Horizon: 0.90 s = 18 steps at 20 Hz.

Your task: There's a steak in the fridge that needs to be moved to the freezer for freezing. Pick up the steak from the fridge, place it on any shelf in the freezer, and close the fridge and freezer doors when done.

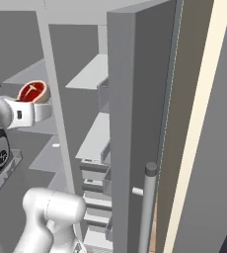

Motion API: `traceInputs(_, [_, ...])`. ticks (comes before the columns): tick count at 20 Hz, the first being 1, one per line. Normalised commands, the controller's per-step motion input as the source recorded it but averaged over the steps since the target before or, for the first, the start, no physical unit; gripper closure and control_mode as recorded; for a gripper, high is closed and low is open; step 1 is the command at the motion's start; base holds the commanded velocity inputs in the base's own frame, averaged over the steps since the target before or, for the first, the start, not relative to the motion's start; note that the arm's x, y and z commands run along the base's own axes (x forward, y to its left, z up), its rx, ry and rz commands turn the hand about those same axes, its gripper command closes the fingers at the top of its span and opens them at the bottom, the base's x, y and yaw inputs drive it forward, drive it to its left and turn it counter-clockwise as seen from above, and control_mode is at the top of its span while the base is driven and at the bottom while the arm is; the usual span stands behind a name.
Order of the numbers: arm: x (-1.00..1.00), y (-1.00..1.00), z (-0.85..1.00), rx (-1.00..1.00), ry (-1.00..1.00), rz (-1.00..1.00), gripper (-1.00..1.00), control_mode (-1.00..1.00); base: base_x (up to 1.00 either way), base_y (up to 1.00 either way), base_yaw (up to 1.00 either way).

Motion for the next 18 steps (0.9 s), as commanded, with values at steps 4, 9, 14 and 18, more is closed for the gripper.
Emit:
traceInputs(4, [-0.15,0.84,0.0,0.0,-0.01,0.03,1.0,-1.0,0.0,0.0,0.0])
traceInputs(9, [0.06,0.63,0.02,0.0,0.01,0.08,1.0,-1.0,0.0,0.0,0.0])
traceInputs(14, [0.42,0.38,0.0,0.0,0.06,0.05,1.0,-1.0,0.0,0.0,0.0])
traceInputs(18, [0.52,0.16,0.0,0.0,0.02,0.02,1.0,-1.0,0.0,0.0,0.0])
